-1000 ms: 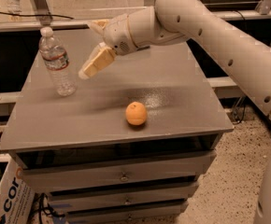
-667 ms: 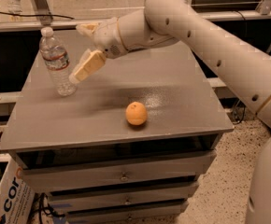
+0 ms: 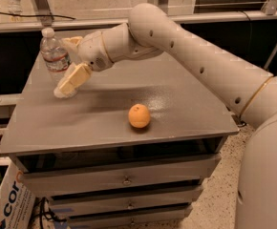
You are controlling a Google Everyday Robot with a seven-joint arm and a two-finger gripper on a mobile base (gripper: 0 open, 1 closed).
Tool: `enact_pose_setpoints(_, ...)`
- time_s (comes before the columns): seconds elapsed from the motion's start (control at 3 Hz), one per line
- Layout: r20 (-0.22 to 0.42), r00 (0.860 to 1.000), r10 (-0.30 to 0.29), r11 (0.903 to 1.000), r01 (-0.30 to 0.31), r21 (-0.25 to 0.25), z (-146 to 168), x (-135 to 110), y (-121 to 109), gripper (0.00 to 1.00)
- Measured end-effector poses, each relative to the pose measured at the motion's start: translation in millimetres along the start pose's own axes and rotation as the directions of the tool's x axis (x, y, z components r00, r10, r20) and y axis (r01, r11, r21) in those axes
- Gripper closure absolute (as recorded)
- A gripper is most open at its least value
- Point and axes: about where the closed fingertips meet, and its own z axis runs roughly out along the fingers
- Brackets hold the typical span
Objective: Knock water bottle over
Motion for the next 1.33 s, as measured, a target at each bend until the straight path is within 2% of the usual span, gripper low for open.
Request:
enact_pose_setpoints(0.33,0.054,0.998,0.038,0.9986,-0.036,-0.037,21.3,1.2,4.7,0.16)
enact_pose_setpoints(0.67,0.096,0.992,0.083,0.9954,-0.078,-0.057,32.0,6.7,7.6,0.39)
enact_pose_setpoints(1.0,0.122,0.986,0.114,0.9929,-0.109,-0.048,29.3,12.6,6.1,0.63)
enact_pose_setpoints(1.33,0.137,0.982,0.128,0.9918,-0.127,-0.015,12.3,14.0,-0.3,0.86)
